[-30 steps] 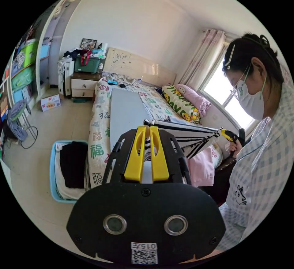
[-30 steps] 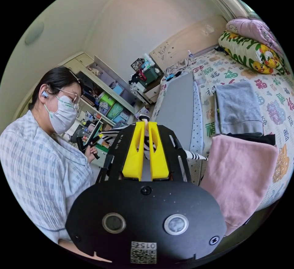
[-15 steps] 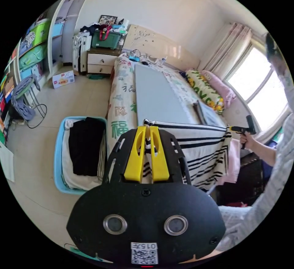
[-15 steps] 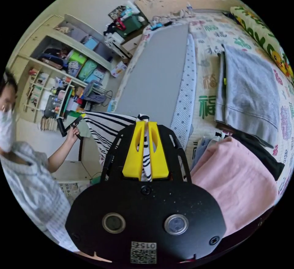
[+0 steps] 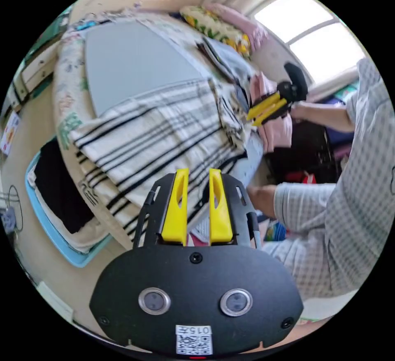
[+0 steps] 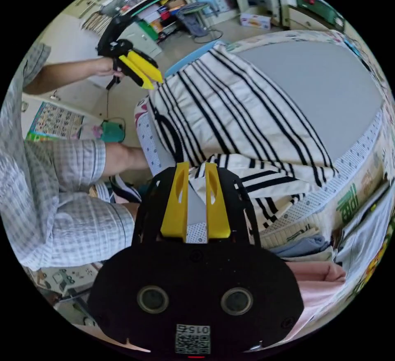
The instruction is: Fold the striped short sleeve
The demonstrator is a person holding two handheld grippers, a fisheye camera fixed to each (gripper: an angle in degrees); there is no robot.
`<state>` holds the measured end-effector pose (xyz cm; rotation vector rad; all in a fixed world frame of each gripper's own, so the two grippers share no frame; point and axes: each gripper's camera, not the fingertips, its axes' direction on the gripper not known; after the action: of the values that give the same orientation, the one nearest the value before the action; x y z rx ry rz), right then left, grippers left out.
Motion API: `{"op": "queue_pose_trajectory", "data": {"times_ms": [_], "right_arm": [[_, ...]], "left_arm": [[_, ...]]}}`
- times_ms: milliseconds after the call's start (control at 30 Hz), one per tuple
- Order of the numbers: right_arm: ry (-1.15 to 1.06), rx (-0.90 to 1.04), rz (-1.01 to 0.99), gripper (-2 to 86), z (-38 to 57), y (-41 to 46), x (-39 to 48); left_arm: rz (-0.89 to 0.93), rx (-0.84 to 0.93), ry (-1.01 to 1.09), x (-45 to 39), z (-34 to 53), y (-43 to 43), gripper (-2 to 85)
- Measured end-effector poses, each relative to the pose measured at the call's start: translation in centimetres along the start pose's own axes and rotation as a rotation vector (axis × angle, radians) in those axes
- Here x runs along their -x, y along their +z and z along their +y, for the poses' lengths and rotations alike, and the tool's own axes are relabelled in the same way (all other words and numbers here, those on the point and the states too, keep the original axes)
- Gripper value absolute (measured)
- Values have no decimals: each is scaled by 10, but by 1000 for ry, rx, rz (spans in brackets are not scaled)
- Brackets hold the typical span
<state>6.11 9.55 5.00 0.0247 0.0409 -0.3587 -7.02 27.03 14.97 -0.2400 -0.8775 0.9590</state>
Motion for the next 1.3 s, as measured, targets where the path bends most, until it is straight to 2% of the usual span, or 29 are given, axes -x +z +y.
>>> {"op": "queue_pose_trajectory", "data": {"times_ms": [167, 367, 533, 600, 667, 800, 867, 933, 967, 1033, 1133, 1167, 1300], "right_arm": [[-108, 176, -32, 86, -53, 82, 46], [-44, 188, -22, 59, -79, 111, 73], [31, 167, -110, 30, -86, 107, 86], [86, 121, -181, 25, -84, 89, 80], [145, 17, -190, 22, -88, 38, 52], [312, -277, 39, 20, -118, -86, -51], [468, -534, 213, 22, -117, -158, -101], [583, -642, 305, 27, -98, -181, -111], [597, -663, 282, 36, -80, -179, -110], [619, -602, 234, 53, -47, -148, -100], [728, -385, 112, 66, 28, -50, -75], [805, -288, 59, 74, 65, -7, -61], [1053, -142, -131, 99, 172, 90, -12]], "left_arm": [[-44, 209, 91, 2, 9, 24, 83], [-140, 256, 191, 1, 14, 12, 65], [-50, 242, 114, 16, 11, -17, 21], [-62, 192, 92, 23, 3, -42, 13], [-121, 36, 62, 42, -25, -99, 9], [-274, -253, 19, 102, -108, -193, 12], [-390, -517, -76, 137, -158, -245, 22], [-445, -671, -211, 157, -173, -276, 38], [-400, -678, -271, 170, -177, -288, 64], [-322, -634, -296, 182, -168, -291, 81], [-296, -471, -369, 190, -119, -268, 85], [-267, -390, -441, 193, -90, -254, 86], [-134, -190, -749, 194, 12, -218, 91]]}}
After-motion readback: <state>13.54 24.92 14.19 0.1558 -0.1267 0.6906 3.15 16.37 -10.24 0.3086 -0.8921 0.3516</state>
